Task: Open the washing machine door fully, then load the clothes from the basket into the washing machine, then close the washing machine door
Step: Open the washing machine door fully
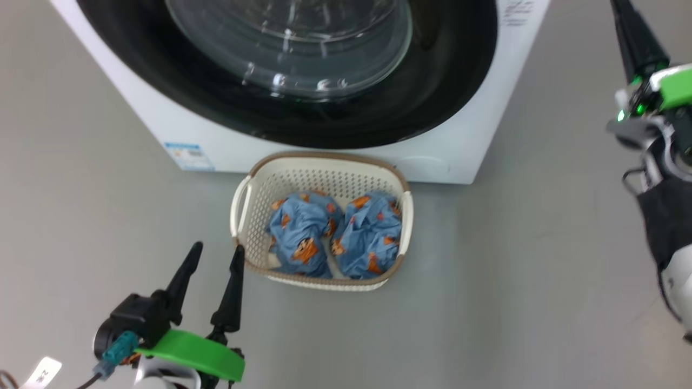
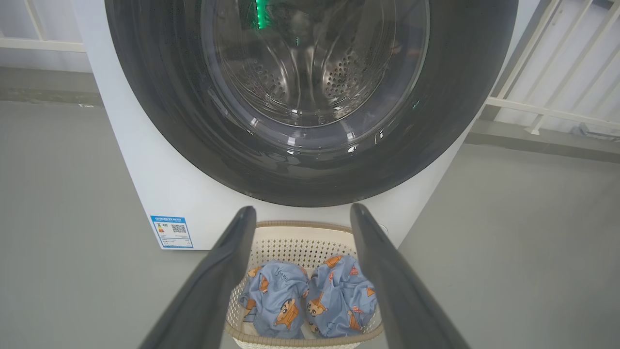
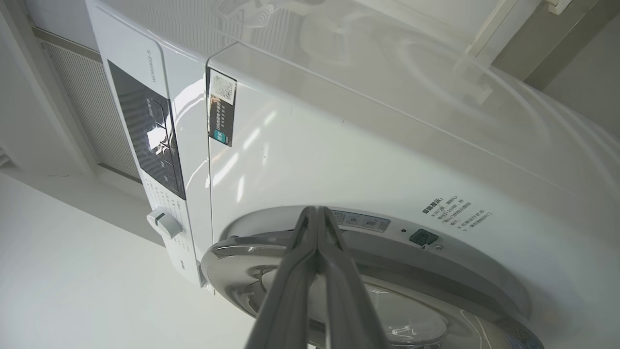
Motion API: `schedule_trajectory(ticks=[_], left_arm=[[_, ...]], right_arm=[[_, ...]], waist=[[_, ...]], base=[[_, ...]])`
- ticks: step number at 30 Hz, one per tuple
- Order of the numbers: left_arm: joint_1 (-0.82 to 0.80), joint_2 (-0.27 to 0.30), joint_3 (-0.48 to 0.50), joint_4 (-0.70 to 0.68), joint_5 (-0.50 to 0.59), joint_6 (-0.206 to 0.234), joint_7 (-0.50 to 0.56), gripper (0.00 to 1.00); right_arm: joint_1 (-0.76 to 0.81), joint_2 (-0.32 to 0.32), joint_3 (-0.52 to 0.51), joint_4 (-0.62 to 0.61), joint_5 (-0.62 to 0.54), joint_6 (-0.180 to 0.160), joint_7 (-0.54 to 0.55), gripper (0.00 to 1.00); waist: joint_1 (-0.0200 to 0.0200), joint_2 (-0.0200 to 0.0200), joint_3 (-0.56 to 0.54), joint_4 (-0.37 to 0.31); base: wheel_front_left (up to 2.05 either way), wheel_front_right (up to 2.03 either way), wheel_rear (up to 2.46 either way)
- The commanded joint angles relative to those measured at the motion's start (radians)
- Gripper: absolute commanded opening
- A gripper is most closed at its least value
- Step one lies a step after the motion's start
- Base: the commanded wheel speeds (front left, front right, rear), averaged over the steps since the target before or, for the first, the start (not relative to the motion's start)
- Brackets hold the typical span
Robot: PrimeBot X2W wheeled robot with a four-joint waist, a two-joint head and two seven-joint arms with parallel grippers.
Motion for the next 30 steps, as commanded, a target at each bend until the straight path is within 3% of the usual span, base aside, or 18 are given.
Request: schedule_trajectory(ticks=[1, 6, 15, 30], left_arm=[[-0.036, 0.014, 0.029, -0.025, -0.01, -0.002, -0.006, 1.0], [-0.067, 0.009, 0.006, -0.025, -0.019, -0.002, -0.006, 1.0], [-0.104, 0.007, -0.02, -0.027, -0.03, -0.002, -0.006, 1.0], [-0.145, -0.007, -0.062, -0.029, -0.043, -0.002, -0.006, 1.0]], right_arm=[[-0.028, -0.002, 0.009, -0.022, 0.012, 0.002, 0.012, 0.0], [-0.109, -0.015, -0.003, 0.006, 0.062, 0.002, 0.124, 0.0], [-0.219, -0.045, 0.023, 0.069, 0.05, 0.002, 0.259, 0.0], [-0.355, -0.055, 0.08, 0.145, -0.012, 0.002, 0.337, 0.0]], waist=[[0.0, 0.0, 0.04, 0.037], [0.0, 0.0, 0.078, 0.064], [0.0, 0.0, 0.134, 0.096], [0.0, 0.0, 0.194, 0.134]], base=[[0.0, 0.0, 0.0], [0.0, 0.0, 0.0], [0.0, 0.0, 0.0], [0.0, 0.0, 0.0]])
